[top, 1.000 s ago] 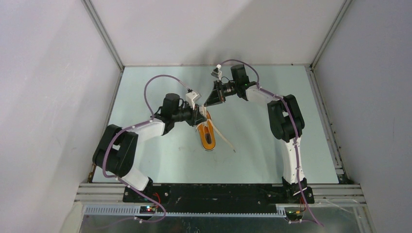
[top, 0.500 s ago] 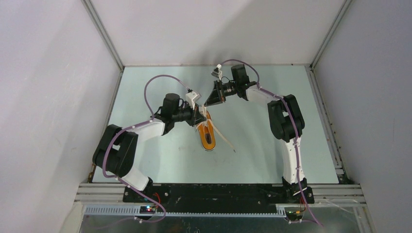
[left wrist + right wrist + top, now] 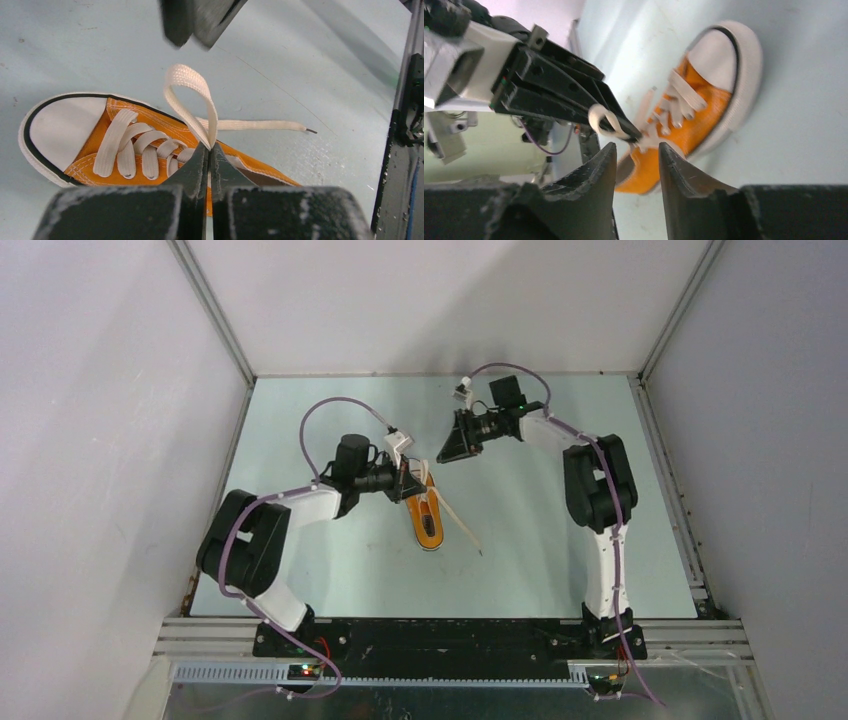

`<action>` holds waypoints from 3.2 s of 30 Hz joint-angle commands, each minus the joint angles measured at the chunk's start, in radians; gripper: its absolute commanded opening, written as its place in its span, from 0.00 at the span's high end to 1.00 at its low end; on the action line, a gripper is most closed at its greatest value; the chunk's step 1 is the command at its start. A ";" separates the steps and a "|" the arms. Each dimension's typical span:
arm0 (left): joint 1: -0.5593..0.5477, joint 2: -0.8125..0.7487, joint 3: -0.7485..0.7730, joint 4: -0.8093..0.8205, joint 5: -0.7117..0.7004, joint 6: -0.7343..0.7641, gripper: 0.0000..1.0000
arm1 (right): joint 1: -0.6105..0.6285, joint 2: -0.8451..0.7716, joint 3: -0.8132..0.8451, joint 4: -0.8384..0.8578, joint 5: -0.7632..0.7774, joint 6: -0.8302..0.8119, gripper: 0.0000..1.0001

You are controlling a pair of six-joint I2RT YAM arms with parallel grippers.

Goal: Tie the shoes

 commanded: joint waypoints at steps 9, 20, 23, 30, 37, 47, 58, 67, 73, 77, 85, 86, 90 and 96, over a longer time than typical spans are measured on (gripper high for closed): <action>0.076 0.088 0.086 0.009 0.197 0.022 1.00 | 0.042 -0.341 -0.212 -0.558 0.650 -0.800 0.59; 0.098 0.153 0.182 -0.111 0.272 0.064 1.00 | 0.217 -0.310 -0.307 -0.540 0.843 -0.835 0.49; 0.100 0.156 0.196 -0.156 0.270 0.077 1.00 | 0.233 -0.291 -0.313 -0.533 0.832 -0.805 0.47; 0.108 0.171 0.214 -0.209 0.268 0.081 1.00 | 0.267 -0.264 -0.350 -0.511 0.845 -0.759 0.43; 0.114 0.195 0.236 -0.232 0.271 0.053 1.00 | 0.326 -0.251 -0.416 -0.440 0.894 -0.701 0.40; 0.116 0.224 0.234 -0.221 0.299 0.002 1.00 | 0.260 -0.246 -0.431 -0.339 1.071 -0.727 1.00; 0.127 0.294 0.478 -0.773 0.408 0.475 1.00 | 0.061 -0.324 -0.068 -0.516 0.826 -0.748 1.00; 0.125 0.365 0.633 -1.054 0.428 0.710 1.00 | 0.062 -0.232 0.158 -0.465 0.757 -0.655 1.00; 0.122 0.357 0.617 -1.061 0.436 0.698 1.00 | 0.124 -0.164 0.277 -0.452 0.739 -0.616 1.00; 0.121 0.345 0.611 -1.027 0.429 0.628 1.00 | 0.152 -0.150 0.296 -0.449 0.734 -0.602 1.00; 0.122 0.327 0.628 -0.998 0.397 0.485 1.00 | 0.188 -0.211 0.237 -0.437 0.716 -0.686 1.00; 0.122 0.327 0.629 -0.992 0.382 0.449 1.00 | 0.193 -0.226 0.222 -0.435 0.696 -0.704 1.00; 0.126 0.339 0.648 -0.993 0.351 0.370 1.00 | 0.205 -0.290 0.154 -0.437 0.557 -0.838 1.00; 0.137 0.348 0.669 -1.008 0.392 0.332 1.00 | 0.239 -0.331 0.079 -0.510 0.468 -1.018 1.00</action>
